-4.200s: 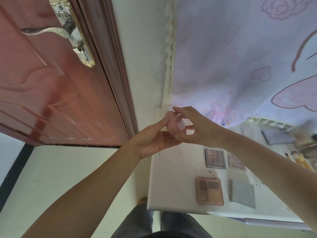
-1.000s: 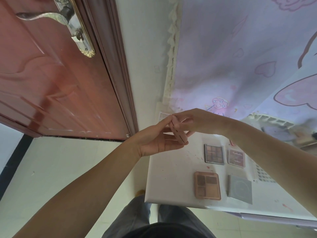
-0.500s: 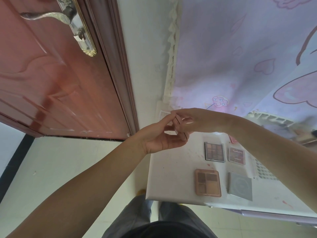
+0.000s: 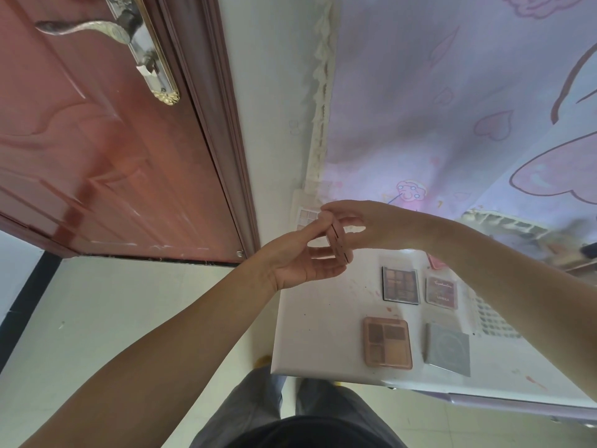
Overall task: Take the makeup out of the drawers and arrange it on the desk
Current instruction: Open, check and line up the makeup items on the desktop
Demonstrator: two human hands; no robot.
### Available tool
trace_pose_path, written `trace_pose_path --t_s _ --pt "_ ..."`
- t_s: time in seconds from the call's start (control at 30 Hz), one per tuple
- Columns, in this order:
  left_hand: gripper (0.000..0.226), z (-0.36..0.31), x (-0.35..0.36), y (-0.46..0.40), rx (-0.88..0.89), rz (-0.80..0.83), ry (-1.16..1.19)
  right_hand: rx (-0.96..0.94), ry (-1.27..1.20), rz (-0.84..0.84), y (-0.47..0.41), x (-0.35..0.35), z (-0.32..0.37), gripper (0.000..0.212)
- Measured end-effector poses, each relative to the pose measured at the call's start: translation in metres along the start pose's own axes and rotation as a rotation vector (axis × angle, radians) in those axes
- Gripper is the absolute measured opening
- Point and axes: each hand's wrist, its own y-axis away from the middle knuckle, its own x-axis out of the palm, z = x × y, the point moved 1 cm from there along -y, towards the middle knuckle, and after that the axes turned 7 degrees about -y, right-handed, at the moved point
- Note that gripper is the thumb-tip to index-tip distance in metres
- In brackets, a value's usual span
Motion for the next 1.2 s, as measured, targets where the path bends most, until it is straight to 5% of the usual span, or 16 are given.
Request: trace_pose_path --t_s 0.27,0.5,0.73,0.87,1.1,1.2 --pt "0.057 0.005 -0.004 -0.007 0.013 -0.042 -0.063 -0.002 0.307 0.001 0.001 0.009 0.014 0.017" --pt "0.041 0.006 -0.008 -0.012 0.084 -0.072 -0.097 -0.02 0.228 -0.065 -0.002 0.027 0.014 0.018" --pt "0.033 0.009 -0.004 -0.016 0.135 -0.096 -0.108 -0.045 0.192 -0.116 -0.006 0.032 0.009 0.042" --pt "0.02 0.012 -0.009 -0.014 0.116 -0.035 -0.076 -0.065 0.202 -0.102 0.001 0.024 0.005 0.023" --pt "0.051 0.018 -0.007 -0.012 0.077 0.014 -0.08 -0.033 0.289 -0.048 0.005 0.032 0.003 0.015" --pt "0.037 0.015 -0.004 -0.013 0.116 -0.018 -0.077 -0.046 0.262 -0.095 0.001 0.038 0.003 0.022"
